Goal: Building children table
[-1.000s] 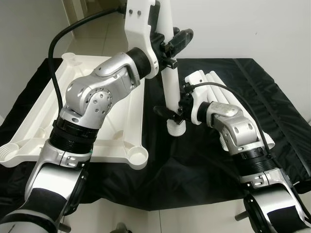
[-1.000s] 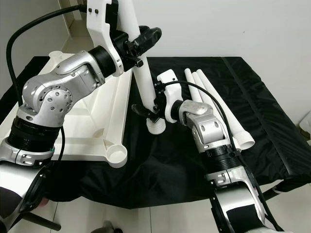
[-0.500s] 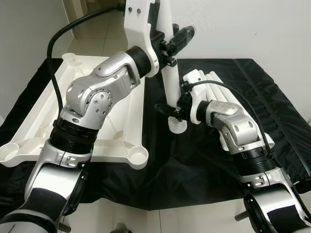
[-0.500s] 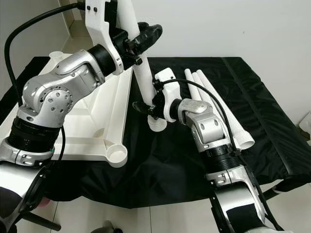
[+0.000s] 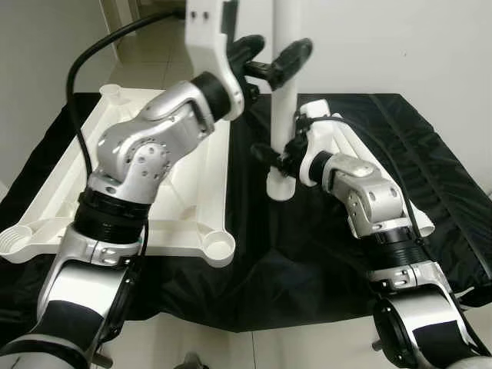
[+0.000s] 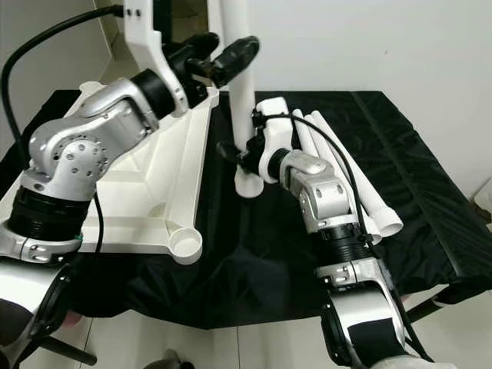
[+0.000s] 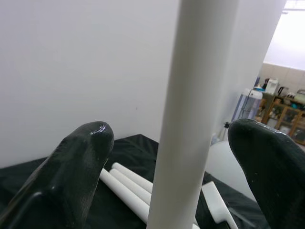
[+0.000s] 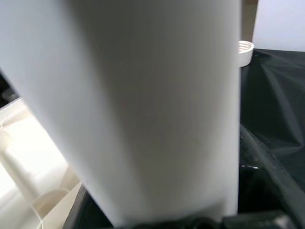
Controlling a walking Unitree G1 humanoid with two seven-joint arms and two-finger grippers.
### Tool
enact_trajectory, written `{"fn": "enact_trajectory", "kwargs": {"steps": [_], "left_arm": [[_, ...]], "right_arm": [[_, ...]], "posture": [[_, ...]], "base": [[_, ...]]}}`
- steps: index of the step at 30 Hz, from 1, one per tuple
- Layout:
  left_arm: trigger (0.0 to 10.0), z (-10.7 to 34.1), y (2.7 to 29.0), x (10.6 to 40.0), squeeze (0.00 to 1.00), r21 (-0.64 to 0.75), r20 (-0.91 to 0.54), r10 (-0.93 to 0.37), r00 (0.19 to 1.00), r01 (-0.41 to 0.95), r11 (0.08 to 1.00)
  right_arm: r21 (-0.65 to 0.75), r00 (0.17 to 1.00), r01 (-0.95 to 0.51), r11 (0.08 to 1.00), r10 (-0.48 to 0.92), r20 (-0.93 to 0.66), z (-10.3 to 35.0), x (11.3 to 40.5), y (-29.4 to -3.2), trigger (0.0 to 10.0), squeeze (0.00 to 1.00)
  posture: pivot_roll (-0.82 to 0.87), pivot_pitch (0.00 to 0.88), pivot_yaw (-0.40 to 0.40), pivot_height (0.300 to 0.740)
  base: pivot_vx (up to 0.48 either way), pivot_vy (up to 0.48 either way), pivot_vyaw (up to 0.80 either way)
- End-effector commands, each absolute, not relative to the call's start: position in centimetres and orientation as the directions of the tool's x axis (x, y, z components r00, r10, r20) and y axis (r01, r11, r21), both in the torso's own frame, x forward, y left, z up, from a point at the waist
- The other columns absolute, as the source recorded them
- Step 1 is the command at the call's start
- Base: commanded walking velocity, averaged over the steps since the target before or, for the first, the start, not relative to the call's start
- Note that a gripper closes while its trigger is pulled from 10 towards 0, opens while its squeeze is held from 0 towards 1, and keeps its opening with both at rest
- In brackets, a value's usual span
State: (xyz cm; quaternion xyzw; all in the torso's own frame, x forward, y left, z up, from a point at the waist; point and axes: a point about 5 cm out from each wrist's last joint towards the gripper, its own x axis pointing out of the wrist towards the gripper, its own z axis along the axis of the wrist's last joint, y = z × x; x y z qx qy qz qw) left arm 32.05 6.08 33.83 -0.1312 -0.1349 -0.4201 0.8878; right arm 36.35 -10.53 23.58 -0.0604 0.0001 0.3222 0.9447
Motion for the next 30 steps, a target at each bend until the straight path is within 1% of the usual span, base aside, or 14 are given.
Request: {"fn": "enact_trajectory", "kwargs": {"steps": [1,8,11,13,14,16,17,18,19,20,21,23,26,30], "left_arm": [[10.0,33.5,6.0,31.2,0.00,-0.057,0.354,-0.824,0.443,0.889,0.454],[10.0,32.3,7.1,31.9,0.00,-0.074,0.324,-0.792,0.518,0.848,0.525],[10.0,30.6,8.2,32.4,0.00,-0.060,0.275,-0.762,0.586,0.802,0.595],[10.0,30.6,8.2,32.4,0.00,-0.060,0.275,-0.762,0.586,0.802,0.595],[10.0,28.9,9.1,32.7,0.00,-0.032,0.242,-0.726,0.644,0.753,0.657],[10.0,28.9,9.1,32.7,0.00,-0.032,0.242,-0.726,0.644,0.753,0.657],[10.0,27.1,10.0,33.0,0.00,-0.010,0.189,-0.692,0.697,0.706,0.708],[10.0,27.1,10.0,33.0,0.00,-0.010,0.189,-0.692,0.697,0.706,0.708],[10.0,25.2,11.0,33.4,0.00,0.032,0.120,-0.653,0.747,0.655,0.755],[10.0,25.2,11.0,33.4,0.00,0.032,0.120,-0.653,0.747,0.655,0.755],[10.0,23.7,11.7,33.5,0.00,0.078,0.071,-0.620,0.781,0.615,0.784],[10.0,23.7,11.7,33.5,0.00,0.078,0.071,-0.620,0.781,0.615,0.784],[10.0,19.8,13.4,33.4,0.00,0.240,-0.085,-0.555,0.828,0.557,0.795],[10.0,18.7,13.7,33.2,0.00,0.266,-0.129,-0.544,0.829,0.558,0.786]], "right_arm": [[-0.099,0.820,-0.567,0.817,0.572,0.025,24.5,36.8,-10.8,10.0,0.00],[-0.087,0.870,-0.479,0.873,0.486,0.087,24.8,37.3,-11.6,10.0,0.00],[-0.068,0.891,-0.431,0.900,0.436,0.126,25.0,37.4,-12.3,10.0,0.00],[-0.068,0.891,-0.431,0.900,0.436,0.126,25.0,37.4,-12.3,10.0,0.00],[-0.053,0.901,-0.394,0.917,0.397,0.174,25.1,37.2,-12.8,10.0,0.00],[-0.053,0.901,-0.394,0.917,0.397,0.174,25.1,37.2,-12.8,10.0,0.00],[-0.028,0.908,-0.361,0.932,0.358,0.218,25.2,37.0,-13.3,10.0,0.00],[-0.028,0.908,-0.361,0.932,0.358,0.218,25.2,37.0,-13.3,10.0,0.00],[0.006,0.912,-0.330,0.944,0.318,0.258,25.1,36.7,-13.9,10.0,0.00],[0.006,0.912,-0.330,0.944,0.318,0.258,25.1,36.7,-13.9,10.0,0.00],[0.046,0.913,-0.312,0.949,0.286,0.290,24.8,36.3,-14.4,10.0,0.00],[0.046,0.913,-0.312,0.949,0.286,0.290,24.8,36.3,-14.4,10.0,0.00],[0.126,0.920,-0.281,0.951,0.230,0.319,23.2,34.9,-15.2,10.0,0.00],[0.138,0.924,-0.276,0.951,0.222,0.312,22.5,34.5,-15.2,10.0,0.00]], "posture": [[-0.03,0.000,0.020,0.740],[-0.03,0.004,0.026,0.740],[-0.02,0.009,0.035,0.740],[-0.02,0.009,0.035,0.740],[-0.02,0.015,0.042,0.740],[-0.02,0.015,0.042,0.740],[-0.02,0.020,0.046,0.740],[-0.02,0.020,0.046,0.740],[-0.02,0.027,0.051,0.740],[-0.02,0.027,0.051,0.740],[-0.03,0.030,0.055,0.740],[-0.03,0.030,0.055,0.740],[-0.04,0.042,0.071,0.740],[-0.04,0.045,0.073,0.740]], "base": [[0.000,0.000,0.00],[0.000,0.000,0.00],[0.000,0.000,0.00],[0.000,0.000,0.00],[0.000,0.000,0.00],[0.000,0.000,0.00],[0.000,0.000,0.00],[0.000,0.000,0.00],[0.000,0.000,0.00],[0.000,0.000,0.00],[0.000,0.000,0.00],[0.000,0.000,0.00],[0.000,0.000,0.00],[0.000,0.000,0.00]]}}
